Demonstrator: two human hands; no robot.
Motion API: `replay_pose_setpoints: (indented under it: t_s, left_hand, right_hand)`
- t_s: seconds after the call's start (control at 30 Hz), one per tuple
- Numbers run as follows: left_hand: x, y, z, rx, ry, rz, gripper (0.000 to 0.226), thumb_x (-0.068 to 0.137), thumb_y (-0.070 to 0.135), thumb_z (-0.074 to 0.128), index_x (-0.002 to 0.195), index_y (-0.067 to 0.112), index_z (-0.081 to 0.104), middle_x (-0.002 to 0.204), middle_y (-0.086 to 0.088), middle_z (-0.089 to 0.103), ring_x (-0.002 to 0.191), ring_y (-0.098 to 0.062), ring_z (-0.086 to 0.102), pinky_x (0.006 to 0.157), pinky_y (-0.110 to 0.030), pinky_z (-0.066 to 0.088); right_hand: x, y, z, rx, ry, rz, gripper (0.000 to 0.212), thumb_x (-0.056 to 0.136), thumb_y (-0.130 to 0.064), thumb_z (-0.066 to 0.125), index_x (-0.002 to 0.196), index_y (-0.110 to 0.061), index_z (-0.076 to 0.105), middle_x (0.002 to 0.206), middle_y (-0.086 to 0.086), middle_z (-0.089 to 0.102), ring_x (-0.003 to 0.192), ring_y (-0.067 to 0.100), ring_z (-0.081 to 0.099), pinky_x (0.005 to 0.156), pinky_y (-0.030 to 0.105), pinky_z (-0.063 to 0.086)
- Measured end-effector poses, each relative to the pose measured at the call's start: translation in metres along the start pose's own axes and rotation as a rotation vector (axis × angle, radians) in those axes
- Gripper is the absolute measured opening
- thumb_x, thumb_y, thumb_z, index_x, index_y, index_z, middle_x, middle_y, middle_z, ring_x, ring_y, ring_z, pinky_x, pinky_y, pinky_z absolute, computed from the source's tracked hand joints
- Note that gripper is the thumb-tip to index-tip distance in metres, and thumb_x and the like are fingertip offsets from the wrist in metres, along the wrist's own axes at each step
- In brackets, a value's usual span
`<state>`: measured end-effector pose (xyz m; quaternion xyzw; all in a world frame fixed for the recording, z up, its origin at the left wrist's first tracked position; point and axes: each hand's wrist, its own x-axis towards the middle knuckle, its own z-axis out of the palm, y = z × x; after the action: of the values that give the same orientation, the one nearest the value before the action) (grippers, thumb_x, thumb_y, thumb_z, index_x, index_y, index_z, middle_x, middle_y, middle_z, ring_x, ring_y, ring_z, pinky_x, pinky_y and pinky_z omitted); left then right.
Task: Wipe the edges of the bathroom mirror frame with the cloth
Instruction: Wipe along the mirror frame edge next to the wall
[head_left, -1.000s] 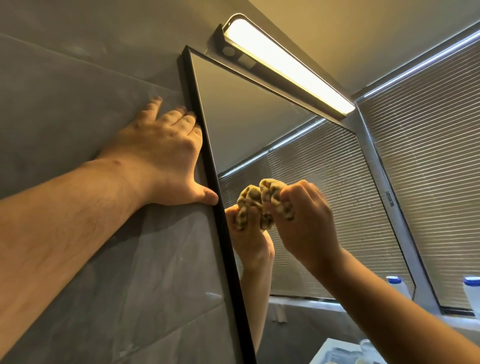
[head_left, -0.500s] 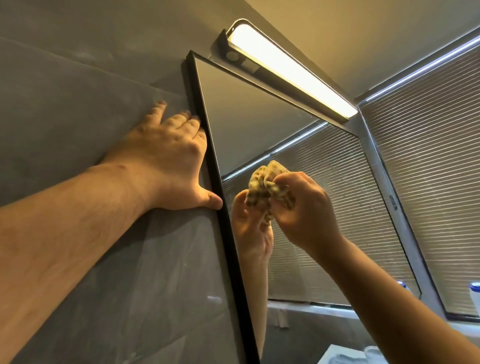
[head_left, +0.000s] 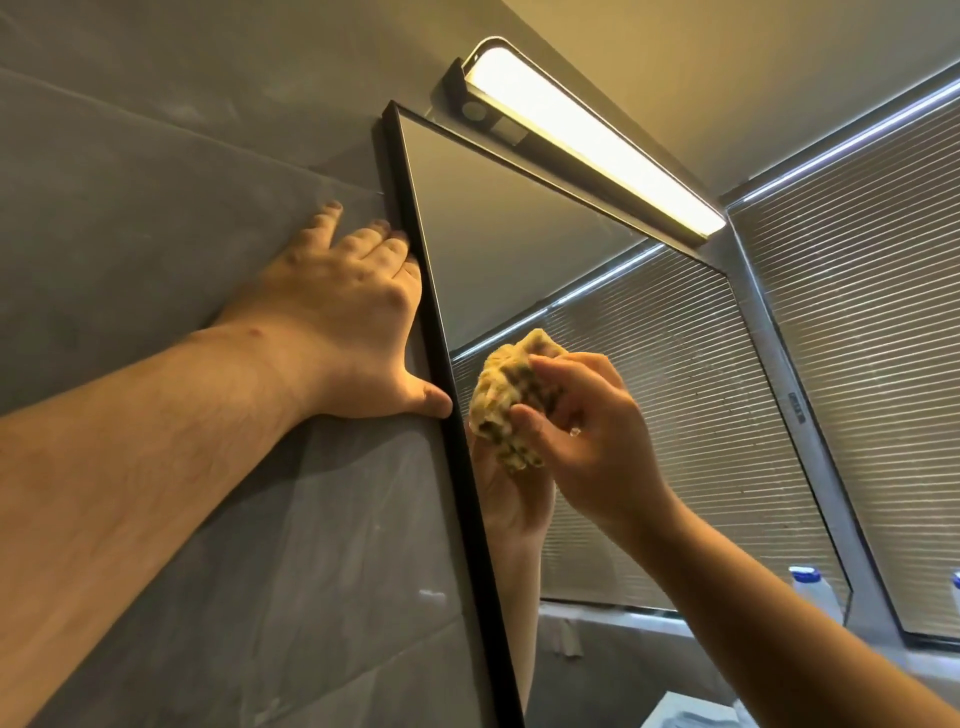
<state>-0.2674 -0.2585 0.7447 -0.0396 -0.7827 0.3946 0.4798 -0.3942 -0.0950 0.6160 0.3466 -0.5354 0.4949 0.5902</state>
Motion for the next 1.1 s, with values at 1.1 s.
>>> replay_pose_setpoints:
  t_s: [1.1]
  left_hand:
    - [0.001, 0.001, 0.000, 0.006, -0.004, 0.004, 0.131, 0.054, 0.097, 0.029, 0.151, 0.008, 0.021, 0.161, -0.010, 0.018, 0.150, -0.024, 0.011, 0.121, -0.051, 0.005]
  right_hand:
    - [-0.034, -0.002, 0.005, -0.124, -0.081, -0.288, 0.034, 0.088, -0.024, 0.061, 0.118, -0.009, 0.065, 0.127, 0.004, 0.058, 0.115, 0.020, 0.058, 0.094, 0.041, 0.051]
